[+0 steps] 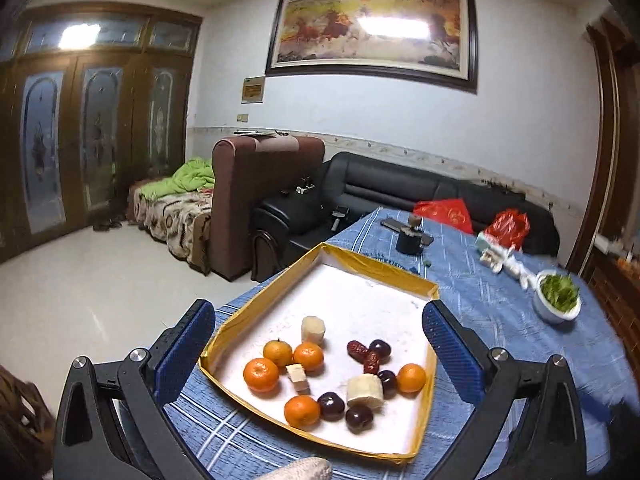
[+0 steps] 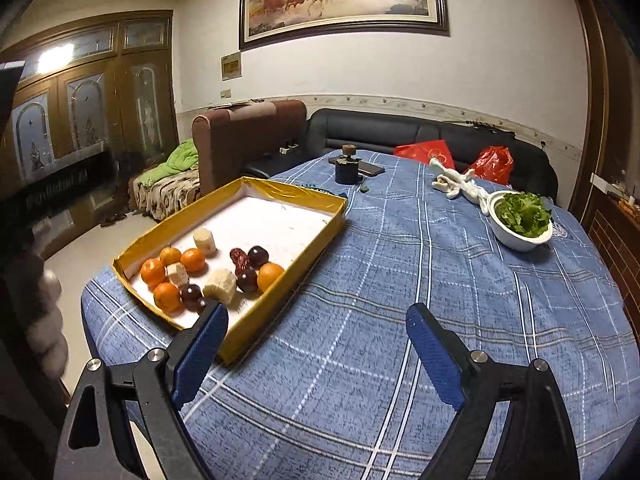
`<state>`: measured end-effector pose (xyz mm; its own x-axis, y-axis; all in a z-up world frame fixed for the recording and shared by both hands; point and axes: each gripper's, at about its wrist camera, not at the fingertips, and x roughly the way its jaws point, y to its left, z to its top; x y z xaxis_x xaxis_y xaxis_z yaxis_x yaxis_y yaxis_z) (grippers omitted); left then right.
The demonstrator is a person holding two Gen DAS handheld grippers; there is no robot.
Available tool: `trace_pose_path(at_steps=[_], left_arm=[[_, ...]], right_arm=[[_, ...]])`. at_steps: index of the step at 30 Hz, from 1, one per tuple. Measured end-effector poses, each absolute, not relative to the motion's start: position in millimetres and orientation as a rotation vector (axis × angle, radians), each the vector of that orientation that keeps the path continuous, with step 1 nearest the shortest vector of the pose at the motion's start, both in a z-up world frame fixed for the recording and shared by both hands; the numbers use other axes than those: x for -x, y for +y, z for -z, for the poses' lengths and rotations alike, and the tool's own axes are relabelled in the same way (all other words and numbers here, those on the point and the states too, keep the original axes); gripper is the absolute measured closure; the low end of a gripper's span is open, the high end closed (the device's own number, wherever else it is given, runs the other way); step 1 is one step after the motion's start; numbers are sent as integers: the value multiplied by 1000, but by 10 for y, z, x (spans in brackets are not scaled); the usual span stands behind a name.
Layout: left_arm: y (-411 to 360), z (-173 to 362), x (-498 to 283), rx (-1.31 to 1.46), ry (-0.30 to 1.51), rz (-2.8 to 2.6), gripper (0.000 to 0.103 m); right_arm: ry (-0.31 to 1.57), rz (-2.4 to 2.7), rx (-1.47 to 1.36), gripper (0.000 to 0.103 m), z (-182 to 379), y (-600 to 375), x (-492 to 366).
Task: Organize fruits
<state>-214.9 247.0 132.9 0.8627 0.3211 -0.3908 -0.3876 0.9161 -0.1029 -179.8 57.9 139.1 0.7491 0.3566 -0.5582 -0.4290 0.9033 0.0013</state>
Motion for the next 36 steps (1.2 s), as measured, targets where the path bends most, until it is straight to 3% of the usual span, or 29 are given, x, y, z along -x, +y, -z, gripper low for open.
trace_pose_path(at_steps=[5,15,36], left_arm=[[2411,-1366,2093,101,418,-397,0],[2379,-1215,2100,16,540,-482,0],[2256,-1090,1991,50,618,-413,0]], right_arm=[[547,-488,147,6,-1615,799,1735],[636,-601,76,5,-1221,969,1745],[622,-573,87,5,-1196,895,1875]])
